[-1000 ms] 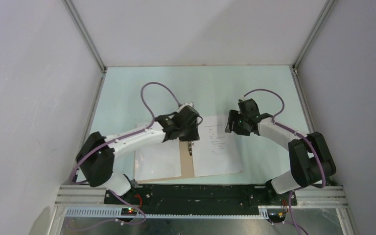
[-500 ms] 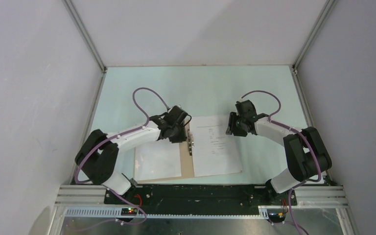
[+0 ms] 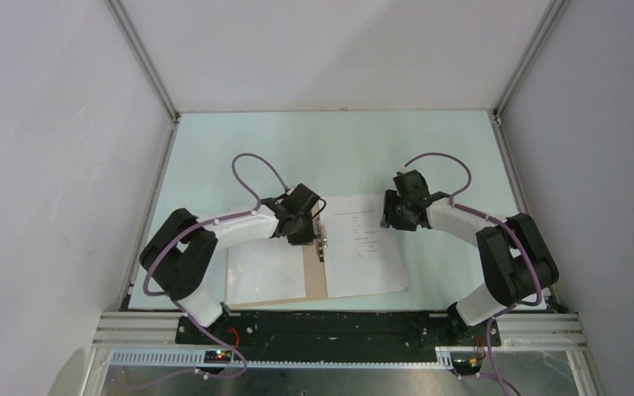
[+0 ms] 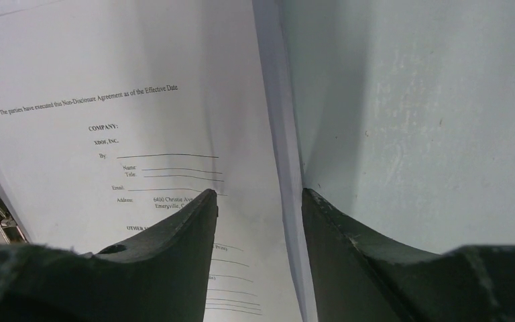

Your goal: Put the files into the folder

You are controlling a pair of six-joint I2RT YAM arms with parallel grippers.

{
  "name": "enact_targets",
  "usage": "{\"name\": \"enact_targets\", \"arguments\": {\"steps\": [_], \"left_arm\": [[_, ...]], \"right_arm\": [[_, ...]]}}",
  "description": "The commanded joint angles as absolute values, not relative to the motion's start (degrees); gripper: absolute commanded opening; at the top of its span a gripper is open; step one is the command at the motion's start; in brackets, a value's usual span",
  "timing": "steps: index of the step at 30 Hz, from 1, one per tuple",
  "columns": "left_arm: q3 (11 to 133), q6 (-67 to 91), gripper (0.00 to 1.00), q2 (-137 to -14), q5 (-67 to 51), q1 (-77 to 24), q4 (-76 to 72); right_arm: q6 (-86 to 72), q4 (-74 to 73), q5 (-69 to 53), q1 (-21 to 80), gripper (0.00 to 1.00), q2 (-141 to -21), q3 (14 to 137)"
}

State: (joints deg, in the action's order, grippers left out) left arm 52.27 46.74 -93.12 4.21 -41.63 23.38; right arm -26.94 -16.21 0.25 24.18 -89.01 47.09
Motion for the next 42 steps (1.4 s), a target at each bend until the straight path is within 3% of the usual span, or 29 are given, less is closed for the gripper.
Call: {"name": "enact_targets", "arguments": {"steps": [1,42], "left_arm": [[52.09,47.95,0.12,-93.95,4.56,-41.24,21.28],[51.54,48.77,0.04,-97.24,2.03,-42.06,18.76]], "right_arm": [[-26.61,-16.53,2.47,24.85,0.55,-86.12,47.02],[-30.91,-14.97,1.63,28.71,0.4,-86.12,45.09]]}}
